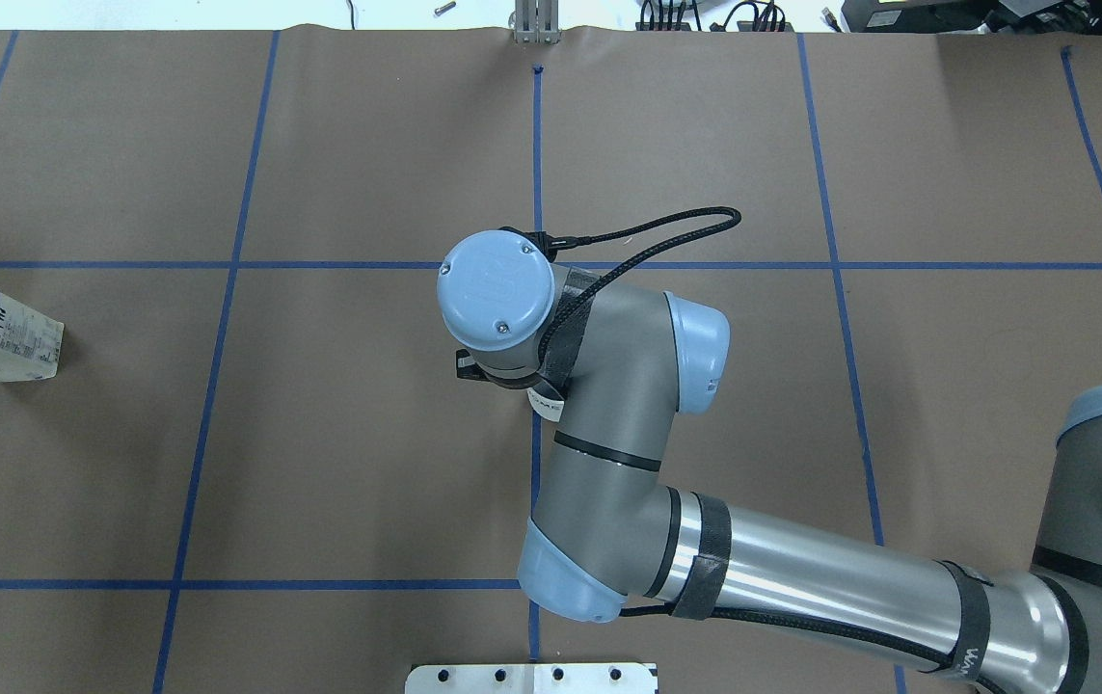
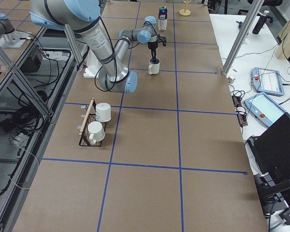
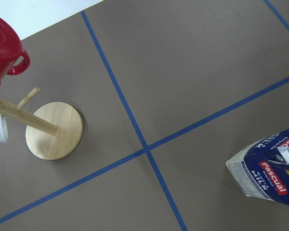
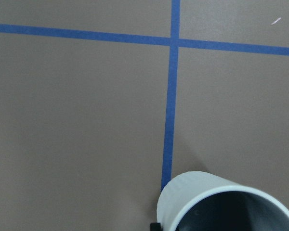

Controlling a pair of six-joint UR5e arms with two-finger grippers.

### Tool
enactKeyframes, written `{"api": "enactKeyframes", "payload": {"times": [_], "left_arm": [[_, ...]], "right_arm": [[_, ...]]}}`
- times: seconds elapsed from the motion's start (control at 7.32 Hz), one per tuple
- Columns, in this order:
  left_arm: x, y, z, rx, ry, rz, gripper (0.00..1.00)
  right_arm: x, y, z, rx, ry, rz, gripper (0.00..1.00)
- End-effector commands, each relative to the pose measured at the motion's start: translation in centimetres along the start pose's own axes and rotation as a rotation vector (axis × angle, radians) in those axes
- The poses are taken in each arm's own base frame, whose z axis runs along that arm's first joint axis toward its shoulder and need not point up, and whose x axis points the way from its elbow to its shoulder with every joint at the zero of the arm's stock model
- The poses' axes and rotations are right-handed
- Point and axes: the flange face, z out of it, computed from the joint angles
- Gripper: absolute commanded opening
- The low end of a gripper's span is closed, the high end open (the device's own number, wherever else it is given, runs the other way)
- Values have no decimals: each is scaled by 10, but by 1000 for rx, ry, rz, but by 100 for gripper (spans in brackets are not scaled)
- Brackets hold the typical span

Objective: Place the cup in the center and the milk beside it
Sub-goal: 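Lower the white mug onto the center grid square with the right gripper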

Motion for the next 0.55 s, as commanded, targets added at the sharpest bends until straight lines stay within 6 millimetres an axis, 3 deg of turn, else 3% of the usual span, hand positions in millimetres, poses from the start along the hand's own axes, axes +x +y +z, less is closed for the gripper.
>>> {"api": "enactKeyframes", "payload": {"times": [0.0,0.14,0.27,0.41], "left_arm": [[-1,1,1,-2,1,-1,99],[-1,1,1,-3,1,-2,99],[-1,1,1,-2,1,-1,99],[-1,1,1,-3,0,-2,99]], "right_arm": [[-3,6,7,4,8,-6,0],[-2,6,8,3,9,-6,27],[-4,6,5,7,4,26,86],[-8,3,-8,25,-14,36,100]]}}
